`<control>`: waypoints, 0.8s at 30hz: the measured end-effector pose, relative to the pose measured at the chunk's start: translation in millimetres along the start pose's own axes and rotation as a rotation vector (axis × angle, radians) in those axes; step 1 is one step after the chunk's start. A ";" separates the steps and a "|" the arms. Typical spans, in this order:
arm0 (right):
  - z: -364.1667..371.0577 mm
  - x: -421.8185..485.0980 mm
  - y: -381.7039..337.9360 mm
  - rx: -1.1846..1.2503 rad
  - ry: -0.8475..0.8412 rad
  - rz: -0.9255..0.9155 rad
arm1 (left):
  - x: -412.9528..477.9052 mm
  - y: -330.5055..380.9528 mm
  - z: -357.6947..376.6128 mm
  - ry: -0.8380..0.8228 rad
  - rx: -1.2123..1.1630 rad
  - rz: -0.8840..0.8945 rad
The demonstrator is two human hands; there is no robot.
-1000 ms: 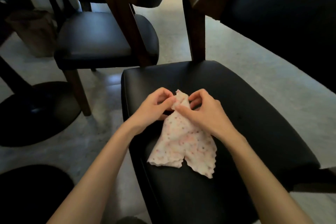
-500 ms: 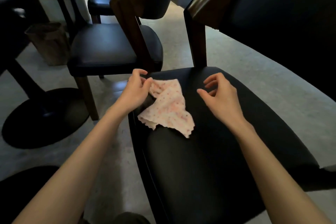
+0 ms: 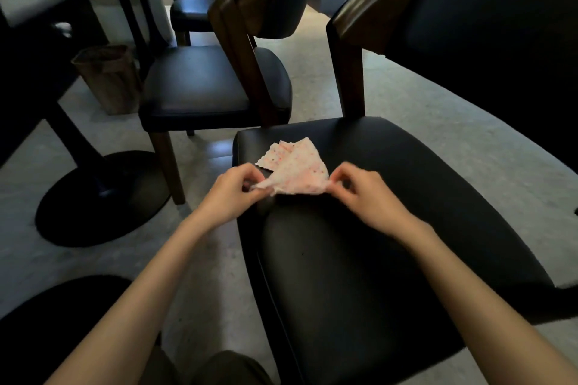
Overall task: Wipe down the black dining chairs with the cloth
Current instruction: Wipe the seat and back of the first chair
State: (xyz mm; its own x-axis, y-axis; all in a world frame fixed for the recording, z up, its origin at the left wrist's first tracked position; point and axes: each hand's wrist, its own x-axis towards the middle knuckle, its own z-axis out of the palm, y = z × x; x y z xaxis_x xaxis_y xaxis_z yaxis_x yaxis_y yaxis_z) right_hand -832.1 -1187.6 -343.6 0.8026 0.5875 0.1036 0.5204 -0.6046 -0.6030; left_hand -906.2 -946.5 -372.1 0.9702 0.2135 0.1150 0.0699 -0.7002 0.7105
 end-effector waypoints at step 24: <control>-68.4 9.1 -30.0 0.362 0.722 0.023 | 42.9 75.4 -73.1 0.277 -0.074 0.390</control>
State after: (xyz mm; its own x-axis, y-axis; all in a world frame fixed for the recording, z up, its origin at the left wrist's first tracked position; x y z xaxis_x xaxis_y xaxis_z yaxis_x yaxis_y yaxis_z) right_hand -820.5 -1200.9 -270.5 0.8665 0.0095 0.4992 0.4743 -0.3276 -0.8171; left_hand -876.2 -940.4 -262.8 0.8214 0.1251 0.5564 -0.3137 -0.7157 0.6240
